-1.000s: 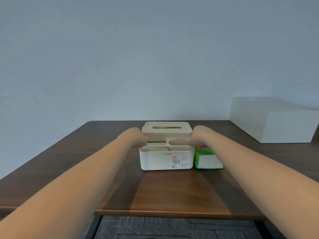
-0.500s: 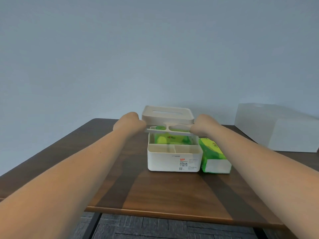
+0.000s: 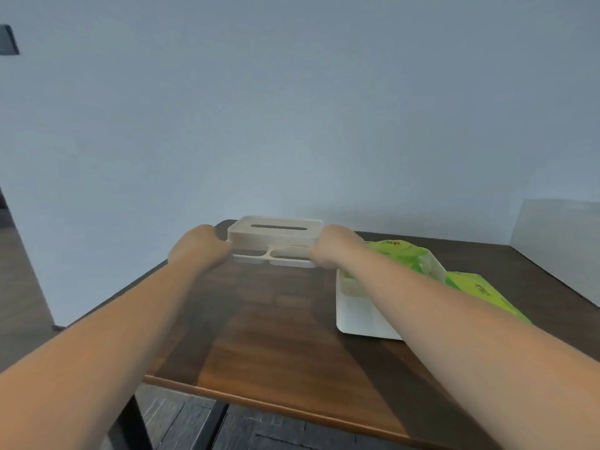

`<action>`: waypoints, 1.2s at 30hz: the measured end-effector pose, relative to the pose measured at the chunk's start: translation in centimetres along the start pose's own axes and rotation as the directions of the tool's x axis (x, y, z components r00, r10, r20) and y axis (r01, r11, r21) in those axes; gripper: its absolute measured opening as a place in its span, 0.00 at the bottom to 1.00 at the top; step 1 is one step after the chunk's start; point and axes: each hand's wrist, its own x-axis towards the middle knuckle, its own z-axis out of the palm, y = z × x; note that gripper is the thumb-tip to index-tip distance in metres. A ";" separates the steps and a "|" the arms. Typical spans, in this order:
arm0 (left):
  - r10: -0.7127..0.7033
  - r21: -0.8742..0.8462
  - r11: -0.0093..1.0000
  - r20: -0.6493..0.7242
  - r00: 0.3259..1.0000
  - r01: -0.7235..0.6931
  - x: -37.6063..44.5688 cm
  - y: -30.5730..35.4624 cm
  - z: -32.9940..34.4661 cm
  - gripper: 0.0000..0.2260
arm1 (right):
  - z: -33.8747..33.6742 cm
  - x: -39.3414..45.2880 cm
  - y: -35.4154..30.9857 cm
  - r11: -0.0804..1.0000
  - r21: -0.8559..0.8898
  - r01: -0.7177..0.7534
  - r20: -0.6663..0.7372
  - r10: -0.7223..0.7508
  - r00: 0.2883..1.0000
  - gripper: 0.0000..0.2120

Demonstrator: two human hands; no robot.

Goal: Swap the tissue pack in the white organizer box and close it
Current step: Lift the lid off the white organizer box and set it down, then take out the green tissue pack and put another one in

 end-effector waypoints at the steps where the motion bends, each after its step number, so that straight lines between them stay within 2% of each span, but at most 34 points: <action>1: -0.017 0.000 1.000 -0.001 1.000 0.017 0.2 -0.8 0.1 0.13 | 0.6 0.4 -0.8 0.999 -0.034 0.013 0.021 -0.012 1.000 0.11; 6: -0.058 0.025 0.998 0.009 0.998 0.057 1.4 -3.9 1.8 0.07 | 3.5 2.7 -3.1 0.992 -0.116 0.044 0.102 -0.032 0.994 0.12; 9: -0.065 0.041 0.997 0.025 0.998 0.064 2.1 -5.0 3.1 0.06 | 5.1 3.8 -3.4 0.985 -0.166 0.042 0.168 -0.013 0.986 0.06; 13: -0.069 0.040 0.997 0.061 0.996 0.067 3.2 -6.0 5.1 0.02 | 7.0 5.1 -3.5 0.975 -0.222 0.022 0.259 0.037 0.965 0.12; 17: -0.068 0.041 0.997 0.103 0.992 0.064 3.9 -6.5 6.8 0.05 | 8.4 5.9 -3.1 0.963 -0.270 0.026 0.340 0.070 0.938 0.12; 21: -0.049 0.069 0.997 0.144 0.988 0.039 4.3 -6.4 8.0 0.04 | 8.7 6.3 -2.4 0.957 -0.288 0.036 0.334 0.065 0.940 0.12; 25: -0.032 0.134 0.991 0.110 0.993 0.017 4.1 -5.4 8.0 0.09 | 8.0 5.8 -2.5 0.952 -0.300 0.065 0.348 0.046 0.936 0.14; 30: 0.054 0.167 0.985 -0.013 0.998 -0.051 3.1 -3.2 7.1 0.08 | 5.4 4.8 -2.5 0.979 -0.200 0.032 0.196 0.008 0.981 0.10; 36: 0.180 0.083 0.980 0.045 0.983 -0.183 1.3 1.5 6.0 0.08 | 0.8 3.6 1.4 0.999 -0.007 -0.033 -0.136 0.032 0.990 0.09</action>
